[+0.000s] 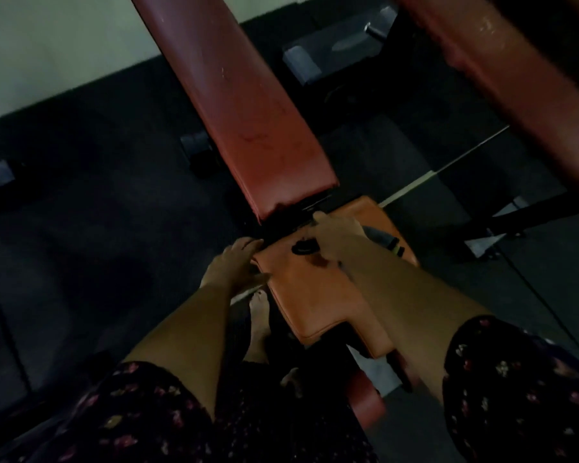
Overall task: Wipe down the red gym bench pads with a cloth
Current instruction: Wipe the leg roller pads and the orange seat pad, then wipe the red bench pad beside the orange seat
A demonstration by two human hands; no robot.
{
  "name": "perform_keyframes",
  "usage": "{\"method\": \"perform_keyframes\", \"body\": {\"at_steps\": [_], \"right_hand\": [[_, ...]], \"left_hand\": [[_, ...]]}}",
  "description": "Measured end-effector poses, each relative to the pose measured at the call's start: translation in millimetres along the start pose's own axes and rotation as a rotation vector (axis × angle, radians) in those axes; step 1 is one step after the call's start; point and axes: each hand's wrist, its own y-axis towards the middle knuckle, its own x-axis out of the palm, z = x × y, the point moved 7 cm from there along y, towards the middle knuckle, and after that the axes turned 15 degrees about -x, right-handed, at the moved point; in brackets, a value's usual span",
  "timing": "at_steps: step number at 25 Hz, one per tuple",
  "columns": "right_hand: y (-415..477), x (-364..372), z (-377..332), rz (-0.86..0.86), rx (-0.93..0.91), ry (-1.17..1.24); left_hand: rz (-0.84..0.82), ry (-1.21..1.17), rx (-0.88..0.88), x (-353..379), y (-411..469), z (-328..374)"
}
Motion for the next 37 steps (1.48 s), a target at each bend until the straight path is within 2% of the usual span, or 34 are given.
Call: {"method": "perform_keyframes", "body": {"at_steps": [2, 7, 13, 17, 22, 27, 31, 37], "right_hand": [[-18.9, -15.6, 1.7, -0.050, 0.027, 0.005], [-82.3, -55.2, -4.1, 0.069, 0.064, 0.043], [-149.1, -98.9, -0.6, 0.175, 0.134, 0.161], [-175.8, -118.5, -4.1, 0.167, 0.164, 0.096], [-171.0, -149.3, -22.1, 0.214, 0.141, 0.150], [-162.0, -185.6, -44.4, 0.263, 0.063, 0.115], [-136.6, -221.1, -69.8, 0.327, 0.050, 0.142], [-77.4, -274.4, -127.4, 0.295, 0.028, 0.161]], "left_hand": [[0.001, 0.007, 0.027, -23.6, -8.9, 11.6], [-0.015, 0.010, 0.115, -80.6, -62.2, 46.1], [0.048, 0.186, 0.196, -147.2, -115.1, 67.5], [0.030, 0.136, 0.181, -162.6, -139.1, 70.9], [0.083, 0.077, 0.184, -204.9, -148.3, 78.4], [0.154, 0.170, 0.206, -237.1, -139.0, 65.6], [0.181, 0.221, 0.200, -273.5, -127.6, 31.7], [0.176, 0.204, 0.186, -332.7, -99.9, -40.7]]}}
